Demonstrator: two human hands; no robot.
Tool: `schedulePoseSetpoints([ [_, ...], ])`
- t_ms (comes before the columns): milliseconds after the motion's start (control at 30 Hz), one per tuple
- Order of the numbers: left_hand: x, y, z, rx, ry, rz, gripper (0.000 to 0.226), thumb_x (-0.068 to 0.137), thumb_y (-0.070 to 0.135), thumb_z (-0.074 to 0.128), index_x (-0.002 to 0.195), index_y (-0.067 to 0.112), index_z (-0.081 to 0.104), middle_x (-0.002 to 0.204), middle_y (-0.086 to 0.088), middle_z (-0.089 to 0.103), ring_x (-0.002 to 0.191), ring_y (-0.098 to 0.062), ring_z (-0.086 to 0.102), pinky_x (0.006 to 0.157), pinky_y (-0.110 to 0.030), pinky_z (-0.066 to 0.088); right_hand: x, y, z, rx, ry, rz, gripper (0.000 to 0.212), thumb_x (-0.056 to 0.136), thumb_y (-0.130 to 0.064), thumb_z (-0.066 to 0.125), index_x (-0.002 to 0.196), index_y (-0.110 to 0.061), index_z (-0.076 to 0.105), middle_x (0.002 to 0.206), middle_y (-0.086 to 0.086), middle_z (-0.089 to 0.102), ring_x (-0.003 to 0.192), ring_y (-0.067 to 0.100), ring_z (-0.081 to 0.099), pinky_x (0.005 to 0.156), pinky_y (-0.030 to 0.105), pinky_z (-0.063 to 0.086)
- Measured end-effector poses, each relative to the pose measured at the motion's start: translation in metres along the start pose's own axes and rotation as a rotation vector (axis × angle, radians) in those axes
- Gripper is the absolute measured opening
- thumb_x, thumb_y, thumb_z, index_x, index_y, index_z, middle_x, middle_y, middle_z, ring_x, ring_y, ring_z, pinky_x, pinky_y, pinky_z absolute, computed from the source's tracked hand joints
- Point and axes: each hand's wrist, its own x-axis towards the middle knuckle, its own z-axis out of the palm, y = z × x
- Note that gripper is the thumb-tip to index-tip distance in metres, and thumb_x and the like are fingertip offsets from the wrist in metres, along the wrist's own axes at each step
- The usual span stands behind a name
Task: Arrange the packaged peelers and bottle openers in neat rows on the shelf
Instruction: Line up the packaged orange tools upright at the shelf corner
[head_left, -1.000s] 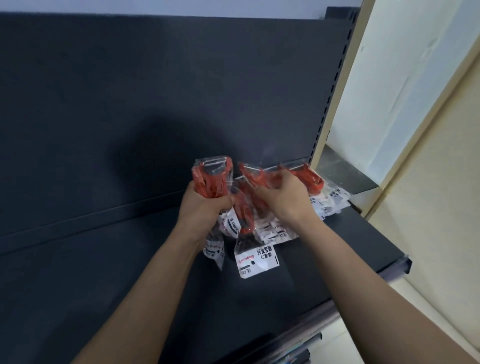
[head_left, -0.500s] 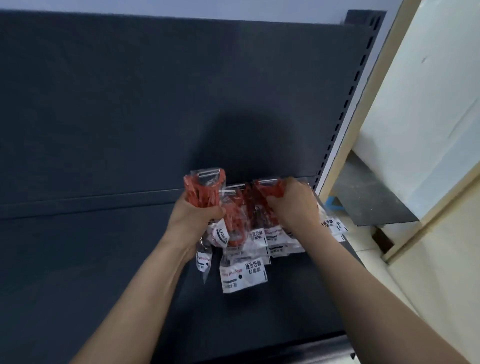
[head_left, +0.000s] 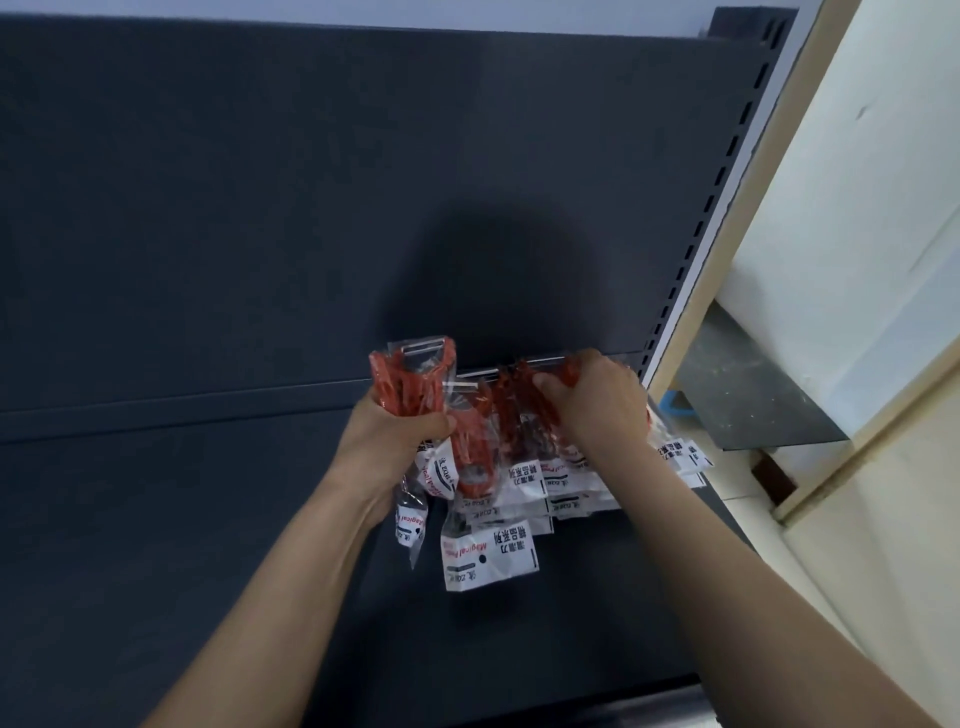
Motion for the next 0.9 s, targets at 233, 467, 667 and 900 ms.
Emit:
schedulePoseSetpoints([
  [233, 0.006, 0.001, -0.004, -0.049, -0.062, 0.028, 0.026, 0.072, -0.005, 0.070, 0.094, 0.009, 0.069, 0.090, -0.009, 0.073, 0.086, -0.027, 0.070, 0.080, -0.039, 0.054, -0.023, -0.028, -0.015, 0.312, 0.100, -0.203, 0.024, 0.090, -0.026, 0.059, 0.108, -0.013, 0.066, 0.101, 0.004, 0.069, 0.095, 0.021, 0.061, 0.088, 0.035, 0.047],
  [467, 0.000, 0.005, -0.010, -0.151, -0.078, 0.075, 0.019, 0.075, -0.009, 0.066, 0.090, 0.001, 0.068, 0.085, -0.013, 0.073, 0.077, -0.026, 0.070, 0.068, -0.033, 0.057, -0.040, -0.049, -0.006, 0.448, -0.222, -0.154, 0.047, 0.081, -0.044, 0.067, 0.119, -0.017, 0.059, 0.092, -0.006, 0.063, 0.078, 0.003, 0.059, 0.065, 0.015, 0.050],
  [667, -0.002, 0.004, -0.016, -0.202, -0.054, 0.066, 0.021, 0.078, -0.001, 0.067, 0.099, -0.001, 0.065, 0.089, -0.015, 0.072, 0.077, -0.025, 0.070, 0.065, -0.032, 0.056, -0.051, -0.059, -0.009, 0.551, -0.403, -0.139, 0.046, 0.078, -0.036, 0.073, 0.118, -0.020, 0.058, 0.093, -0.010, 0.064, 0.081, 0.003, 0.062, 0.068, 0.018, 0.051],
  [900, -0.003, 0.000, -0.014, -0.239, -0.085, 0.043, 0.007, 0.081, 0.001, 0.065, 0.086, 0.003, 0.069, 0.080, -0.011, 0.073, 0.070, -0.022, 0.070, 0.059, -0.028, 0.056, -0.061, -0.067, -0.010, 0.399, -0.408, -0.149, 0.016, 0.076, -0.019, 0.068, 0.090, -0.013, 0.063, 0.082, 0.001, 0.067, 0.069, 0.014, 0.063, 0.062, 0.027, 0.054],
])
